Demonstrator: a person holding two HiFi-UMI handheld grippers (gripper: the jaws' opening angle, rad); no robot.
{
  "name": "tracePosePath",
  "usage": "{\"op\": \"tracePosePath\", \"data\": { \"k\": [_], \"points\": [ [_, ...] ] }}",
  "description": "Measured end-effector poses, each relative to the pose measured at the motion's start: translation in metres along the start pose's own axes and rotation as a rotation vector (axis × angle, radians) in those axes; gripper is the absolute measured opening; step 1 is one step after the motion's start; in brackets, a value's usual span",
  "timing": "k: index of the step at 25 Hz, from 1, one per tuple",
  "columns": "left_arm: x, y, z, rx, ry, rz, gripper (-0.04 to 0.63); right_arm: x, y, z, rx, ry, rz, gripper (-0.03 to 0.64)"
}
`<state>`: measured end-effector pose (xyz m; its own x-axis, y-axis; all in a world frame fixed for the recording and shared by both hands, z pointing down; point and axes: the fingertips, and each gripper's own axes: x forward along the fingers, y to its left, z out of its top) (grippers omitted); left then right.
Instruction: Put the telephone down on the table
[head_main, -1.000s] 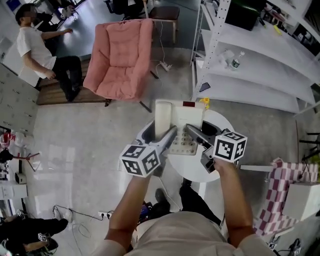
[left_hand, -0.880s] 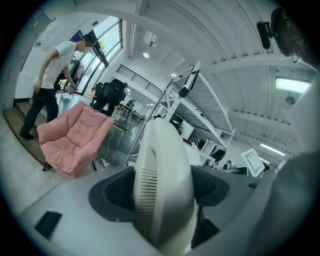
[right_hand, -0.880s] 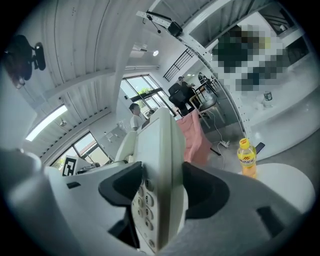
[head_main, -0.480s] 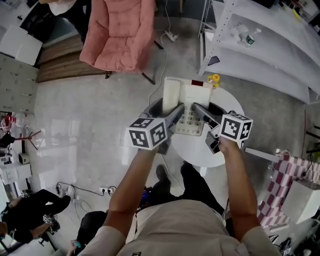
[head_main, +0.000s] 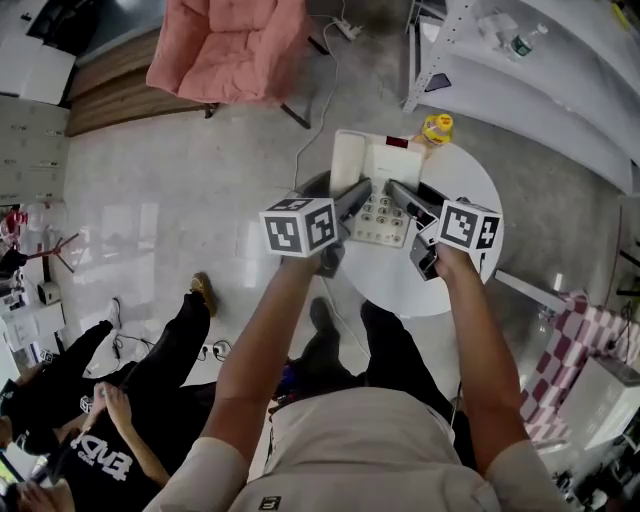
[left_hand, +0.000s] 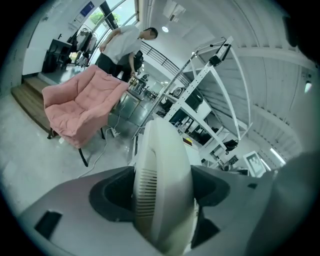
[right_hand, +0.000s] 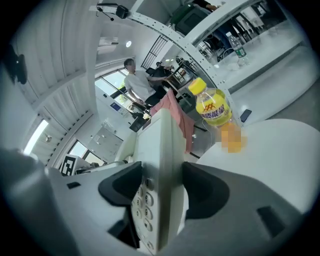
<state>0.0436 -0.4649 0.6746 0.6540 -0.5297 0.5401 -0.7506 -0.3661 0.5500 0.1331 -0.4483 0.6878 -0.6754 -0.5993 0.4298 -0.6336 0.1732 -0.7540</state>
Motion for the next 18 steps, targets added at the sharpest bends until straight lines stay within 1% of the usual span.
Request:
{"op": "tracePosePath", "data": {
  "k": [6,10,15,18],
  "points": [
    [0.035,0.026,-0.034,-0.047,0.063,0.011,0.331,0.019,-0.045,-0.024,0.05,0.026,-0.036,0.244],
    [0.059,0.039,-0.05,-0.065,0.1,0.021,0.33,0.028,-0.075,-0.033,0.077,0.033,-0.057,0.242],
    [0.081,0.051,-0.071,-0.11,0.129,0.021,0.331,0.038,-0.101,-0.044,0.086,0.037,-0.085,0.244],
    [0.091,0.06,-0.082,-0.125,0.143,0.038,0.331,0.043,-0.116,-0.051,0.09,0.047,-0.097,0.244]
  ]
}}
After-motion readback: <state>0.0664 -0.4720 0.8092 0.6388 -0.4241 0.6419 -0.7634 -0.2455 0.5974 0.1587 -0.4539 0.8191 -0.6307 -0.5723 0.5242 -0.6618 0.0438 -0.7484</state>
